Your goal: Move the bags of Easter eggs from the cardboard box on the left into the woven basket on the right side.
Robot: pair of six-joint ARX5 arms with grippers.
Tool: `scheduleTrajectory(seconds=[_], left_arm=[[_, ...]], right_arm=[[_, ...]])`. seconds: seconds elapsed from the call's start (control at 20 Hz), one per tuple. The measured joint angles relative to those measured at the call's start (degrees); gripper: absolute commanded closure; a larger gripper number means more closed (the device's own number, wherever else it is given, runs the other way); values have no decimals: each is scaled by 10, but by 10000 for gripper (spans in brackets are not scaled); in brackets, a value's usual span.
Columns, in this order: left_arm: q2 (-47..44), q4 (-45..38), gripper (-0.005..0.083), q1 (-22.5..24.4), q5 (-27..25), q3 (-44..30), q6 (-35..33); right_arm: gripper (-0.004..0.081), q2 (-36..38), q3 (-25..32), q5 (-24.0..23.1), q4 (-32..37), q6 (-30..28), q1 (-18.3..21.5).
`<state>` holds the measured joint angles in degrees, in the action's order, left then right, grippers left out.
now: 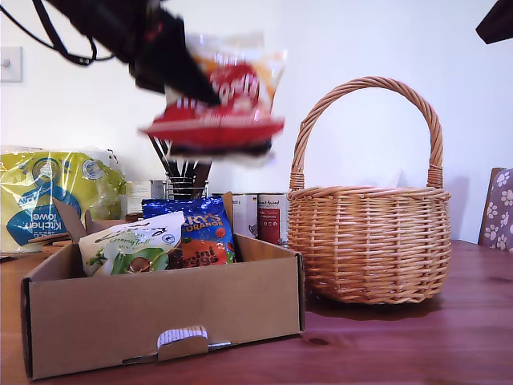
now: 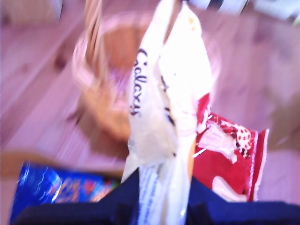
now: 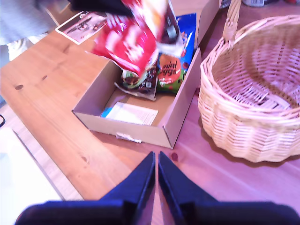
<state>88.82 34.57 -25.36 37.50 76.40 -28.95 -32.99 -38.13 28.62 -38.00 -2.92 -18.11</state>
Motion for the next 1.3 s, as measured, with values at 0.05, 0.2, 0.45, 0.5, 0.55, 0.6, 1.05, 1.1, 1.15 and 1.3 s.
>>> scheduleTrajectory(seconds=[0.05, 0.2, 0.45, 0.5, 0.55, 0.6, 1.05, 1.1, 1.15, 1.3], left_arm=[[-2, -4, 793, -4, 10, 0, 14], [2, -52, 793, -41, -1, 0, 36], [16, -222, 793, -129, -97, 0, 108], [23, -246, 793, -140, -116, 0, 121], [32, -265, 793, -147, -133, 0, 125], [45, -284, 793, -152, -152, 0, 126], [191, -433, 793, -197, -275, 0, 137], [195, -440, 793, -200, -276, 0, 137], [198, -444, 793, -203, -280, 0, 137], [199, -445, 793, -204, -298, 0, 137]], right_arm=[[782, 0, 0, 0, 0, 0, 0], [782, 0, 0, 0, -1, 0, 0], [782, 18, 0, -37, 0, -6, 0], [782, 26, 0, -53, 0, -7, 0], [782, 34, 0, -69, 1, -8, 0], [782, 39, 0, -86, 4, -9, 0], [782, 60, -87, -137, -35, -15, 0], [782, 62, -95, -137, -41, -15, 0], [782, 63, -100, -137, -46, -15, 0], [782, 63, -100, -138, -60, -15, 0]])
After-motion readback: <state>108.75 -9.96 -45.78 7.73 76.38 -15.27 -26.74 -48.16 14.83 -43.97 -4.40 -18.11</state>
